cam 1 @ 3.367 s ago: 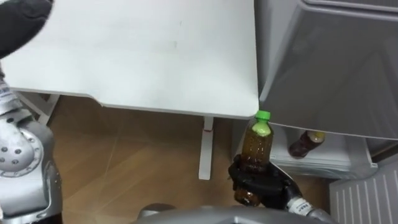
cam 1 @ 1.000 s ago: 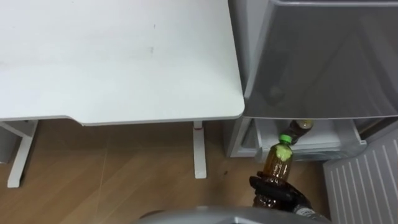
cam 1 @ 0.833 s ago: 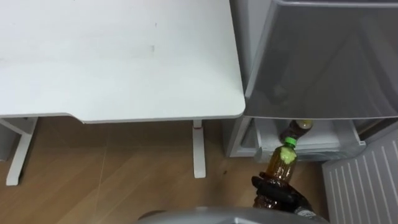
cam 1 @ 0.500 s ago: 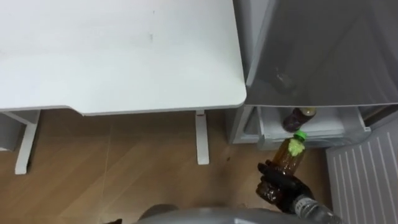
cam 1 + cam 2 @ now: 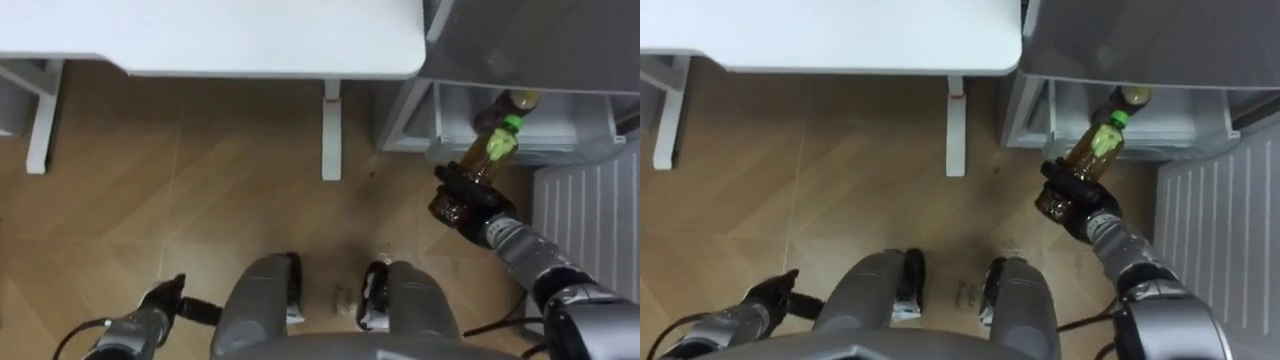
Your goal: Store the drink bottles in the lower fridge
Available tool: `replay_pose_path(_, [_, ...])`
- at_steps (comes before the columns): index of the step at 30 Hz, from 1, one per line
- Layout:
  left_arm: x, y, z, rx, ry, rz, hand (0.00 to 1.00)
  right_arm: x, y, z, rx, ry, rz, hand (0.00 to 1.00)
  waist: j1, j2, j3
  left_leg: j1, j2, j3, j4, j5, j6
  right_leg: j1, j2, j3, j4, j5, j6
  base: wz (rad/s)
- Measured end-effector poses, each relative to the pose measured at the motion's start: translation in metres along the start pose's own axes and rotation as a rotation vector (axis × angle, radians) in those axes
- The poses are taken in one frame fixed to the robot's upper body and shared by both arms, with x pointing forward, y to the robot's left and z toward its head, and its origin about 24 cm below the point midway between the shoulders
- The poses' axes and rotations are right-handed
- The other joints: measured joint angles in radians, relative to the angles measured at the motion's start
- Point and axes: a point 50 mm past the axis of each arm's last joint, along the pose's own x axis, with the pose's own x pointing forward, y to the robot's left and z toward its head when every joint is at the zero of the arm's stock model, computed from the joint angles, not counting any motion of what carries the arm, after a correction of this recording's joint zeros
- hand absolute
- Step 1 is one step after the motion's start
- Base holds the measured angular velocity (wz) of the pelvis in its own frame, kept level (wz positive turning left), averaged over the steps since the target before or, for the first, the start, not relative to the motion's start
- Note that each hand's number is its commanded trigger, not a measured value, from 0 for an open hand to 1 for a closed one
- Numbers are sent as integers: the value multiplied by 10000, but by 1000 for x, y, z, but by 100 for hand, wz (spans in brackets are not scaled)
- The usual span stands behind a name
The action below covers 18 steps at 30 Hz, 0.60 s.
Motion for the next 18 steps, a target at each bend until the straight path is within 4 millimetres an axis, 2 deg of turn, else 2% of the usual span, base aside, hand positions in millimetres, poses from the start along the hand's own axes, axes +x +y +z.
replay_pose_path(7, [0, 1, 5, 184, -221, 340, 0, 4, 22, 50, 127, -1081, 98, 100, 239, -262, 120, -1739, 55, -31, 838, 76, -28, -1763, -14, 77, 862, 115, -130, -1])
replay_pose_path(11, [0, -1, 5, 27, -315, 245, 0, 4, 32, 66, 276, -1478, 324, 100, 432, -306, 118, -2243, 76, -58, 1049, 76, -31, -2237, -1, 87, 1036, 151, -186, 0])
replay_pose_path(15, [-1, -2, 9, 139, -446, 320, 0, 3, 49, 88, 122, -2026, 657, 100, 528, -329, 112, -2912, -1, -53, 1314, 80, -22, -2937, -142, 89, 1433, 109, -253, 6])
replay_pose_path(17, [-1, -1, 8, 181, -418, 350, 0, 3, 54, 92, 68, -2122, 743, 100, 551, -347, 110, -3090, -13, -98, 1372, 82, -25, -3076, -174, 24, 1492, 89, -286, 11])
replay_pose_path(18, [-1, 1, 7, 369, -392, 359, 0, 3, 57, 95, -38, -2168, 799, 100, 521, -365, 117, -3176, -73, -110, 1418, 82, -25, -3169, -284, -7, 1627, 31, -327, 22])
